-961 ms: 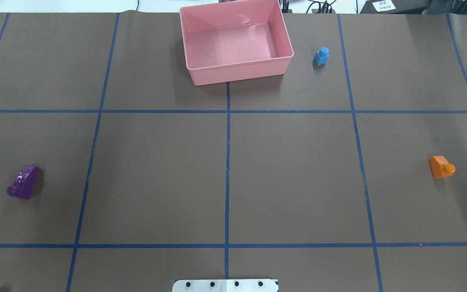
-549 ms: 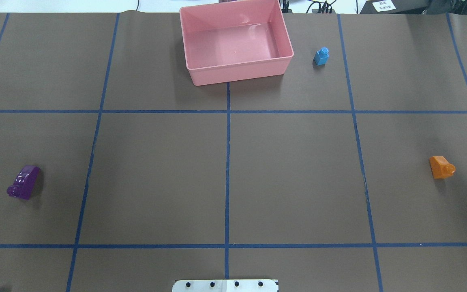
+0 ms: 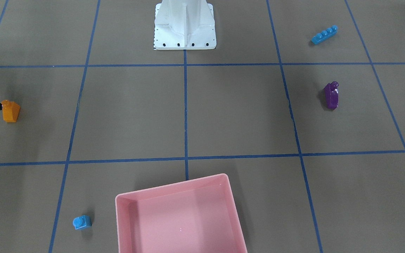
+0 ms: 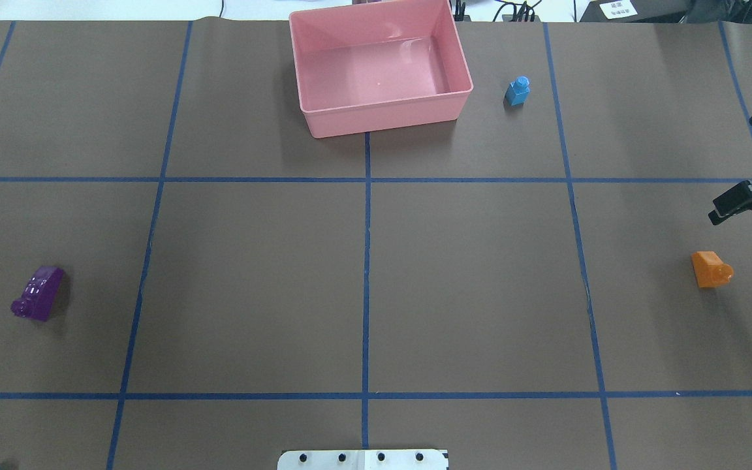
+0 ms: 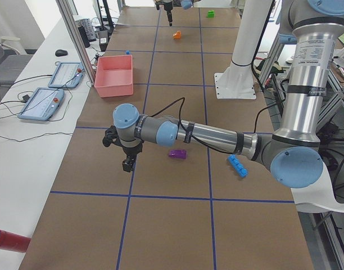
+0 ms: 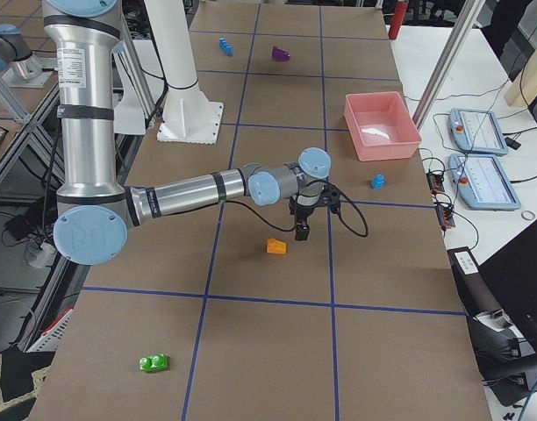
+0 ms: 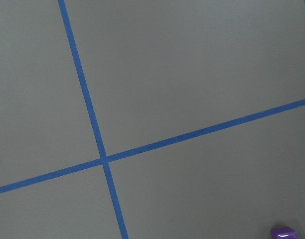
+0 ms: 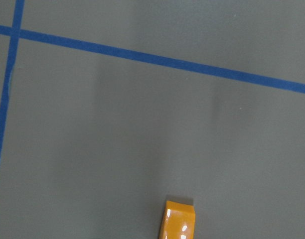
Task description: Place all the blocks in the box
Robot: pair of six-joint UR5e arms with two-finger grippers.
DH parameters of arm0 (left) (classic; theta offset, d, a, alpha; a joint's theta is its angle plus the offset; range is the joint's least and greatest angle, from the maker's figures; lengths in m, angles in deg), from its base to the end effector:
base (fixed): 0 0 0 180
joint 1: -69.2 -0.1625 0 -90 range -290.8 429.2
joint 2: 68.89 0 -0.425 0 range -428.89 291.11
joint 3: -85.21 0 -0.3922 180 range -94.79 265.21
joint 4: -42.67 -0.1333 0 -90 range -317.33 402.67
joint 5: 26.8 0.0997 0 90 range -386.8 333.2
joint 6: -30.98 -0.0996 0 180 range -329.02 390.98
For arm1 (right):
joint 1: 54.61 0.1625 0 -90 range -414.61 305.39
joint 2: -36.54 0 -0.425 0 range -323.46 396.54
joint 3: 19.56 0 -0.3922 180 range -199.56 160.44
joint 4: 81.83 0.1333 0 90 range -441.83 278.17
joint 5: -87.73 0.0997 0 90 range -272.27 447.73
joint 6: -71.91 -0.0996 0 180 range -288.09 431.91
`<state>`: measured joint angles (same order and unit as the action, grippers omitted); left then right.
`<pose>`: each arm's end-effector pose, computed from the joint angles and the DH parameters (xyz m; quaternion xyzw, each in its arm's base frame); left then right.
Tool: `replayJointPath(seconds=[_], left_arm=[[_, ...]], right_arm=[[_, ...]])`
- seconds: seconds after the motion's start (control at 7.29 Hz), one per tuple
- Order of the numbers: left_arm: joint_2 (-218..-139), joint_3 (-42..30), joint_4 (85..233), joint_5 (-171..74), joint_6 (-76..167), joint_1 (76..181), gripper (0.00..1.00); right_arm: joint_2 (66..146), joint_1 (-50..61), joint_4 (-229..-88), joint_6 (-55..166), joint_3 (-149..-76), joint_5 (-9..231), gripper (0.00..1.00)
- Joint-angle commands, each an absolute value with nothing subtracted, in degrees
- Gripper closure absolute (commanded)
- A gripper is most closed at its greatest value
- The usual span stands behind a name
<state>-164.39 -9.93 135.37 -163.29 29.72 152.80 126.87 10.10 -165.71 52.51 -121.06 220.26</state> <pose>-0.0006 -0.5425 0.5568 0.0890 0.3964 0.1067 0.9075 -0.1537 -0.4797 0.5520 -0.0068 -0.3849 -0.1018 0.9173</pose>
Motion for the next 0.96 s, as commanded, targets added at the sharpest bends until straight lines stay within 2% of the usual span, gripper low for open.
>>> replayJointPath(seconds=[0.0,0.55,0.69,0.82], left_arm=[[-164.6,-10.06,135.4,-163.29,30.1,152.69,0.0],[-164.86,-10.33,135.4,-163.38,30.1,152.69,0.0],[-164.95,-10.33,135.4,-163.38,30.1,152.69,0.0],[-164.95,-10.67,135.4,-163.38,30.18,152.69,0.0]], right_arm=[[126.81,5.79,-164.27,51.26,-117.22,219.74,0.0],[126.89,3.58,-164.36,51.17,-113.34,219.92,0.0],[126.98,3.31,-164.44,50.91,-113.07,220.09,0.3],[126.98,3.05,-164.44,50.9,-112.55,220.27,0.47]])
